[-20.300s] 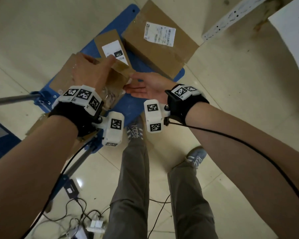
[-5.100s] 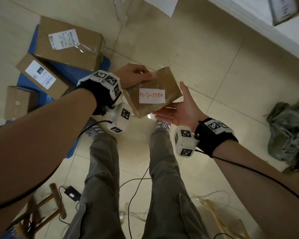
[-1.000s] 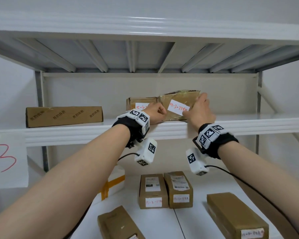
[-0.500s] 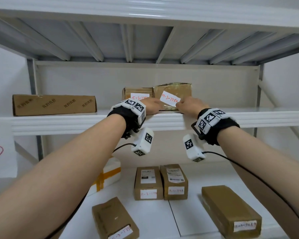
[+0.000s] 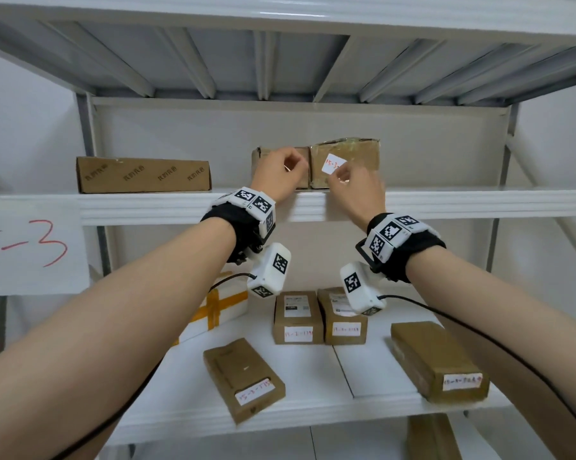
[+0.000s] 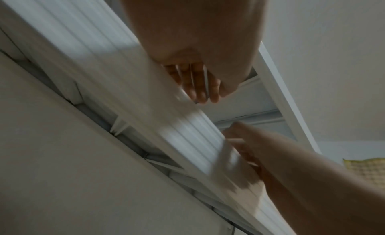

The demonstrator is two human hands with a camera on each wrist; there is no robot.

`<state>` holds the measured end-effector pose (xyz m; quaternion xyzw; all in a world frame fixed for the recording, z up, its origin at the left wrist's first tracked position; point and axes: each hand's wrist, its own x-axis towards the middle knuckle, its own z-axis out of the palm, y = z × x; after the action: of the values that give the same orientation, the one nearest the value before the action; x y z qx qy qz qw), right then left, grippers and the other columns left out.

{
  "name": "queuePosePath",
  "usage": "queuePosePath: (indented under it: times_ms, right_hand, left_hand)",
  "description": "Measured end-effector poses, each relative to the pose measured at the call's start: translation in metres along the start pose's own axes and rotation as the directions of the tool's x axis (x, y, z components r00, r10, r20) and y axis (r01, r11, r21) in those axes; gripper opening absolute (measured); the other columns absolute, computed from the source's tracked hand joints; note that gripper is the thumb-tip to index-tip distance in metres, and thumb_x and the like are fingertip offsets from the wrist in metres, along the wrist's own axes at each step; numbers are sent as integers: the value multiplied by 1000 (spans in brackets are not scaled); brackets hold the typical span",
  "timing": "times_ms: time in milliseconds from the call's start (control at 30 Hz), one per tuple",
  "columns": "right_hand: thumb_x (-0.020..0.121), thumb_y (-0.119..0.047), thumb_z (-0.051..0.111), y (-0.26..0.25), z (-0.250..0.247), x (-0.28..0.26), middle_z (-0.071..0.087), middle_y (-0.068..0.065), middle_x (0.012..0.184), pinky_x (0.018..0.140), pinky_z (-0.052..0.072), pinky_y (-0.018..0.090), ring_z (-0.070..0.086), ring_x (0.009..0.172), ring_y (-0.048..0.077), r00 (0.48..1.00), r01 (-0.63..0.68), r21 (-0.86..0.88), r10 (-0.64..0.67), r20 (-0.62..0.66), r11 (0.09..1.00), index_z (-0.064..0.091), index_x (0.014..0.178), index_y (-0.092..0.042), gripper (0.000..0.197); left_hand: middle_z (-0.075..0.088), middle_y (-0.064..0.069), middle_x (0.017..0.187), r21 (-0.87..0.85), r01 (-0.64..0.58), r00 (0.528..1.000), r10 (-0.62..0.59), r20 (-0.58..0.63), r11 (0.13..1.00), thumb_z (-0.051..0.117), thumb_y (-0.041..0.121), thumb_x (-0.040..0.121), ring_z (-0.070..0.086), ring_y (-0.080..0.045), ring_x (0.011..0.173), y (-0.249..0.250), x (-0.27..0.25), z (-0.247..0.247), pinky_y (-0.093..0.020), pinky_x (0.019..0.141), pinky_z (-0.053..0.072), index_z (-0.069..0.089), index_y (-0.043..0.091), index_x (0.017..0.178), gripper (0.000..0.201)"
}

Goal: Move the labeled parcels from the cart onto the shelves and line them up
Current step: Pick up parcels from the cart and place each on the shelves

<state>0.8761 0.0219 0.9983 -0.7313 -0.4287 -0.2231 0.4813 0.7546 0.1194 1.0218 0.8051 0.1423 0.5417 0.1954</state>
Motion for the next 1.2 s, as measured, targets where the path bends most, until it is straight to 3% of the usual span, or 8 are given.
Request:
queuePosePath:
  times_ms: [133,333,500,633,767,900,1033,1200]
  right_hand:
    - [89,-29,54,-39,17,-33,63,7,114,96,36,39,48,115,28,991,101,78,-93,-97,992,67,104,-18,23]
    - [88,-27,54,-117,54,-95,63,-1,101,84,34,35,50,103,24,970,232,142,-218,-107,962,65,93,-20,14]
    - [88,-25,52,-192,92,-161,64,-4,85,83,40,37,55,91,25,966,222,245,-247,74,944,64,85,-18,15]
    - [87,-23,55,-245,125,-223,67,4,76,74,52,43,62,78,28,927,154,291,-240,289,944,66,83,-14,15]
    - [88,-26,56,-282,160,-289,62,-1,71,73,53,42,61,75,25,873,115,286,-234,428,951,63,78,-21,13]
    - [86,-34,50,-295,210,-370,69,3,74,72,56,46,66,76,26,789,39,294,-210,578,955,63,77,-19,22]
    - [88,-44,49,-285,255,-447,70,0,69,74,58,45,68,74,26,687,-55,257,-151,711,965,65,77,-21,30]
    - [90,-38,58,-257,305,-543,70,-3,67,76,58,43,70,72,21,534,-155,198,-86,841,968,61,74,-26,21]
  left_hand:
    - [55,5,72,41,-25,996,28,-84,999,60,17,90,47,-3,63,-7,-30,-34,-19,65,38,62,14,81,10]
    - [50,8,58,157,16,995,0,-99,987,60,22,88,49,-13,71,-37,-85,-132,-28,66,33,64,2,64,31]
    - [52,2,54,275,87,996,-76,-51,957,57,31,92,49,-1,59,-64,-143,-231,-22,65,31,62,9,54,44]
    - [53,5,53,350,177,982,-187,-5,920,54,34,95,51,0,55,-85,-199,-297,-19,66,31,59,12,49,52]
    - [58,1,55,355,287,943,-327,57,890,53,33,96,50,-3,50,-114,-264,-345,-13,62,34,64,10,54,49]
    - [51,1,48,385,397,869,-476,132,833,54,30,94,41,-8,39,-154,-345,-375,-13,50,34,63,11,54,46]
    - [53,-4,49,429,498,763,-616,196,754,52,34,97,41,-10,41,-194,-431,-386,-14,48,34,64,15,53,49]
    - [63,-15,59,475,642,572,-789,227,602,50,38,99,51,-20,48,-240,-544,-381,-27,55,43,66,14,59,49]
